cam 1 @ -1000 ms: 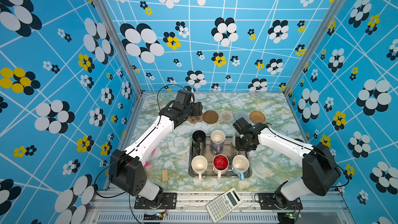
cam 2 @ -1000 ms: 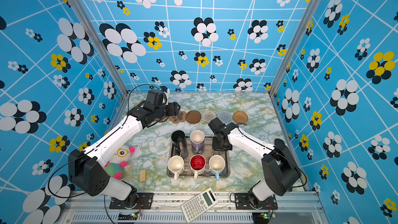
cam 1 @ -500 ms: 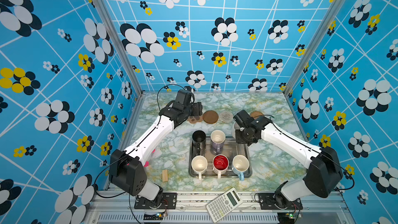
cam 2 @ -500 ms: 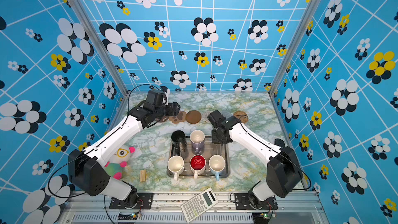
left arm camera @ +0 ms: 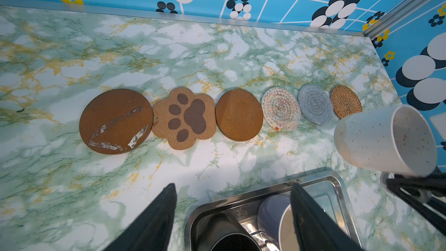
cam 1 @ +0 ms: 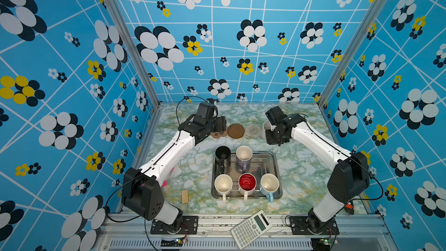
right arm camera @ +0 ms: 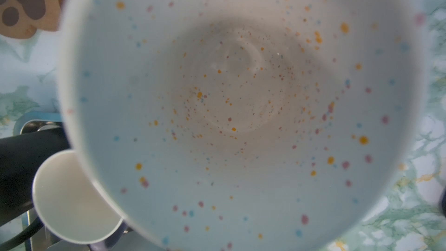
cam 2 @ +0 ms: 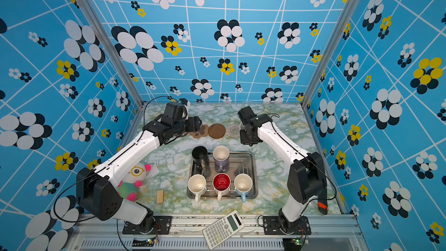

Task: Place cups on coasters
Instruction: Pick up the cup from the tray, then place the cup on the coaster.

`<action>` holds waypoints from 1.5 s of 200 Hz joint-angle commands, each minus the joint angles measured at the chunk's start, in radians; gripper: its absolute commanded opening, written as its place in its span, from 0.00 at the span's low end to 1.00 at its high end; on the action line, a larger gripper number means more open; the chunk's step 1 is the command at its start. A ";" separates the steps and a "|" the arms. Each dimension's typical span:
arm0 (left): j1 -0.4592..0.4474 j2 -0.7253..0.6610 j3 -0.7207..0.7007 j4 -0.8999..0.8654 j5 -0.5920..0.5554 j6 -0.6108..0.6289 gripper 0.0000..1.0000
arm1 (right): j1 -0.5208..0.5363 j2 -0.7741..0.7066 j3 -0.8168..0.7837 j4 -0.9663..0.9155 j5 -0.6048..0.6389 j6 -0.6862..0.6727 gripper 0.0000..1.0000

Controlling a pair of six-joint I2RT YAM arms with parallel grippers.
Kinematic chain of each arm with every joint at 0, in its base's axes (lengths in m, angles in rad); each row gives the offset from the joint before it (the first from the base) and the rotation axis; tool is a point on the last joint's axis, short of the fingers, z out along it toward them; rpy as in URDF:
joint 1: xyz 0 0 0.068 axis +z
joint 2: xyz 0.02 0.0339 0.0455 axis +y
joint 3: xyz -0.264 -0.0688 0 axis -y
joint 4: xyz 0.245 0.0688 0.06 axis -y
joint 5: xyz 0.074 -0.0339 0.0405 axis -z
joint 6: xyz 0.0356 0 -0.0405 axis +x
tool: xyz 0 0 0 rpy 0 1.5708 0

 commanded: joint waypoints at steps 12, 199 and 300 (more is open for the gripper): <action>0.016 -0.040 -0.016 0.007 -0.023 0.017 0.76 | -0.082 0.042 0.088 0.010 -0.003 -0.073 0.00; 0.055 -0.005 0.009 -0.004 -0.013 0.013 0.76 | -0.357 0.316 0.304 0.105 0.061 -0.154 0.00; 0.055 -0.001 0.012 -0.005 -0.013 0.005 0.75 | -0.358 0.325 0.260 0.128 0.023 -0.143 0.00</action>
